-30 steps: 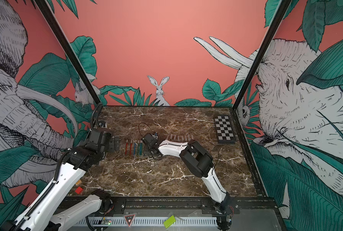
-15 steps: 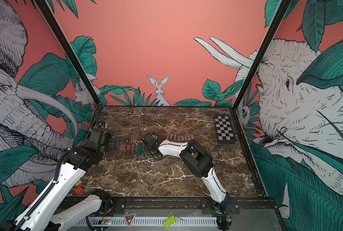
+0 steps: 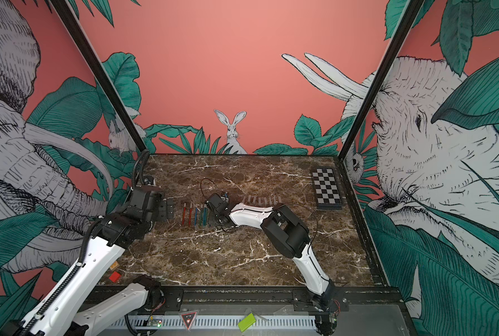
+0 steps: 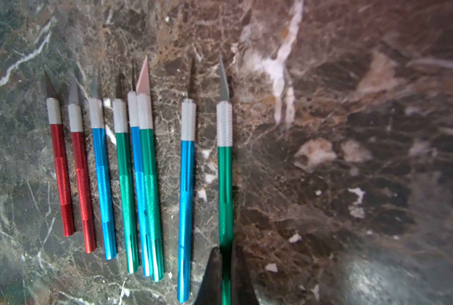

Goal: Remove protective caps from carving knives
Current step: Move the carving knife to the center of the board.

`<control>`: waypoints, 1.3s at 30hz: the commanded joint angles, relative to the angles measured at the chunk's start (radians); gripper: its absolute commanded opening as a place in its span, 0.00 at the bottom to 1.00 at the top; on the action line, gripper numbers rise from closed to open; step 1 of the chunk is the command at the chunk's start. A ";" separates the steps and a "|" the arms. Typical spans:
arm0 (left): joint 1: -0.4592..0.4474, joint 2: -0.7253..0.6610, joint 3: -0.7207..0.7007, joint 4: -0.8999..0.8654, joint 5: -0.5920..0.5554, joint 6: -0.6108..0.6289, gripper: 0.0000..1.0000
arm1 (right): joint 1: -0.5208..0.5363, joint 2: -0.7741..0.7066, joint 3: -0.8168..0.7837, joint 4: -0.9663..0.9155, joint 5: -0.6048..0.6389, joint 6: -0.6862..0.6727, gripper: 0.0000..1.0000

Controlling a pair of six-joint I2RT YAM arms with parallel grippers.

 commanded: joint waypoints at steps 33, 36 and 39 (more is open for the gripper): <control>0.000 0.005 -0.013 0.005 -0.009 0.008 0.97 | 0.001 -0.025 0.010 -0.105 0.030 -0.025 0.22; 0.000 0.006 -0.013 0.005 -0.010 0.008 0.97 | -0.001 -0.044 0.011 -0.111 0.020 -0.039 0.25; 0.000 0.004 -0.014 0.006 -0.012 0.007 0.97 | -0.003 -0.074 -0.003 -0.112 0.016 -0.051 0.28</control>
